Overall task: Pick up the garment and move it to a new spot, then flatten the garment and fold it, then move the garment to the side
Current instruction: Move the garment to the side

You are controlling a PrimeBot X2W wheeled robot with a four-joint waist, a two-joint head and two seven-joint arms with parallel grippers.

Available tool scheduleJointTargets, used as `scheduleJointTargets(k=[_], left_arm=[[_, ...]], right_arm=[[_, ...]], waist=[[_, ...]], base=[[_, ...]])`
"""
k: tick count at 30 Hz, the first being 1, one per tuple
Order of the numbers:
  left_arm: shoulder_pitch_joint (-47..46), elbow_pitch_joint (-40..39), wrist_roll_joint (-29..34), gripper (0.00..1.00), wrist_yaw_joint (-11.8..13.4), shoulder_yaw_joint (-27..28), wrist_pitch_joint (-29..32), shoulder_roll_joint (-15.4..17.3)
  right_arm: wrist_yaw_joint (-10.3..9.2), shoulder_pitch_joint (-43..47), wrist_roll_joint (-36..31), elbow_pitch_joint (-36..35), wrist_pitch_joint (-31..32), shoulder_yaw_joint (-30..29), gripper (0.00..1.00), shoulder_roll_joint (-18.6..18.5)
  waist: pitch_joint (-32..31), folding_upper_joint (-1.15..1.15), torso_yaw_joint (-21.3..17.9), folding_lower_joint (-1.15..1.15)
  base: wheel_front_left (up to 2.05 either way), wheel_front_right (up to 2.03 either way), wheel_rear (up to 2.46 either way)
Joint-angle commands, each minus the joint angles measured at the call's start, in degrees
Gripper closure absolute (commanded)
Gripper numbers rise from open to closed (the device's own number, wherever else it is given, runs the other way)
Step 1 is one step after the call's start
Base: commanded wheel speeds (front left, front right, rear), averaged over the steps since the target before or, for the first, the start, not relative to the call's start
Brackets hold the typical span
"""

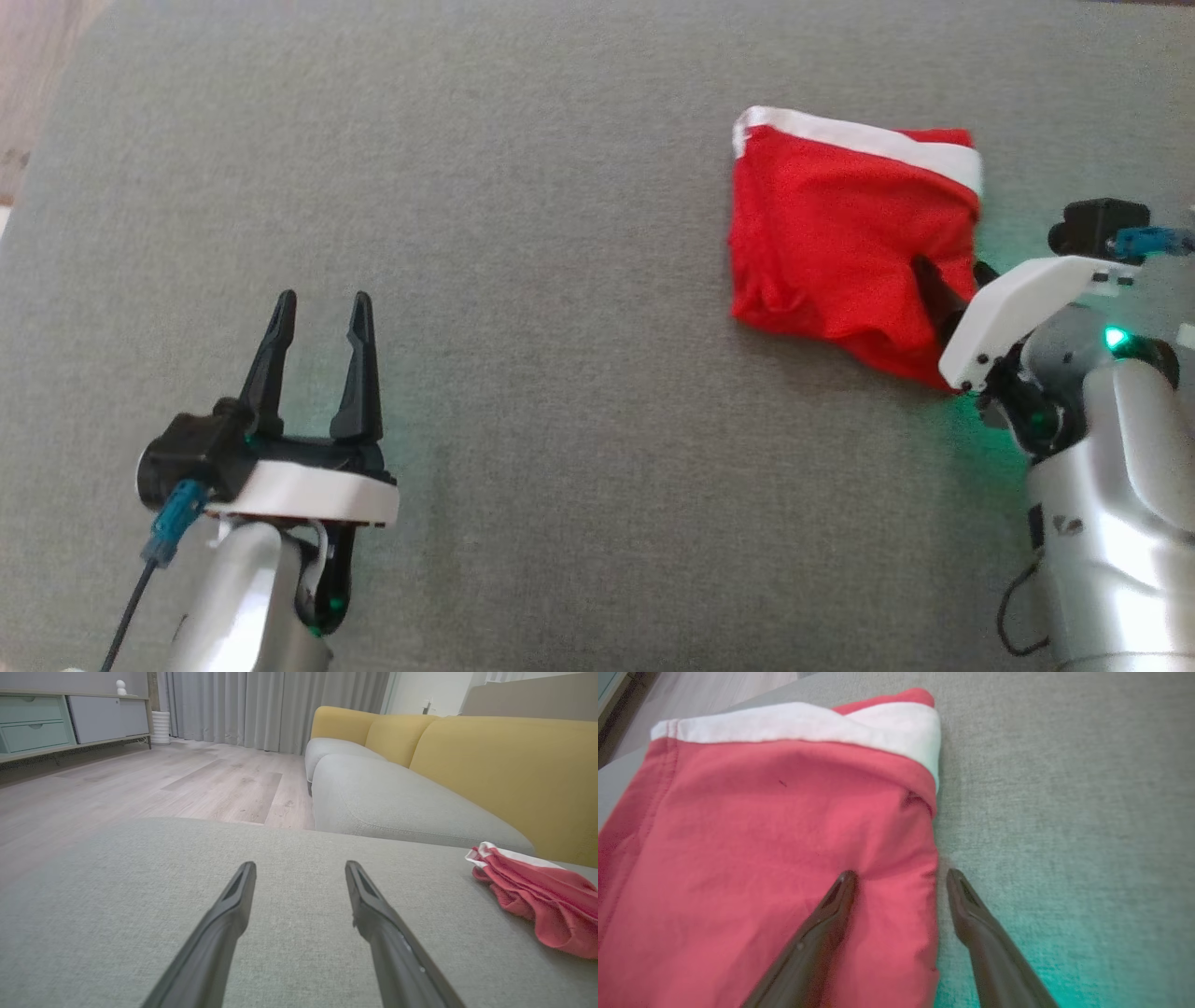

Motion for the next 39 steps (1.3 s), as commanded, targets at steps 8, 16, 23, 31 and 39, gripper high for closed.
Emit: scheduleJointTargets(k=[8,16,23,31,39], left_arm=[[-1.6,-1.3,0.0,0.0,-0.2,2.4,-0.5,0.7],[-0.7,-2.3,0.1,0.0,-0.2,3.2,-0.5,1.4],[-1.2,-4.2,0.4,0.0,-0.2,3.5,-0.5,1.9],[-4.1,-5.1,0.9,0.0,-0.2,1.4,-0.5,3.1],[-7.8,-5.2,0.6,0.0,-0.2,-0.4,-0.4,5.2]], right_arm=[[-0.04,-2.8,0.1,2.6,4.5,2.8,1.0,1.2],[-0.04,-5.6,2.1,-5.8,7.0,12.8,1.0,-3.2],[-0.04,-9.7,7.3,-15.3,12.5,24.0,1.0,-16.5],[-0.04,-14.9,12.6,-18.9,14.2,31.7,1.0,-35.2],[-0.04,-20.4,10.7,-13.6,8.9,37.6,1.0,-47.5]], waist=[[1.1,0.0,0.0,-0.01],[-0.6,0.0,-7.2,-0.01],[0.3,0.0,-14.5,-0.01],[5.2,0.0,-19.1,-0.01],[11.4,0.0,-20.0,-0.01]], base=[[0.0,0.0,0.0],[0.0,0.0,0.0],[0.0,0.0,0.0],[0.0,0.0,0.0],[0.0,0.0,0.0]])
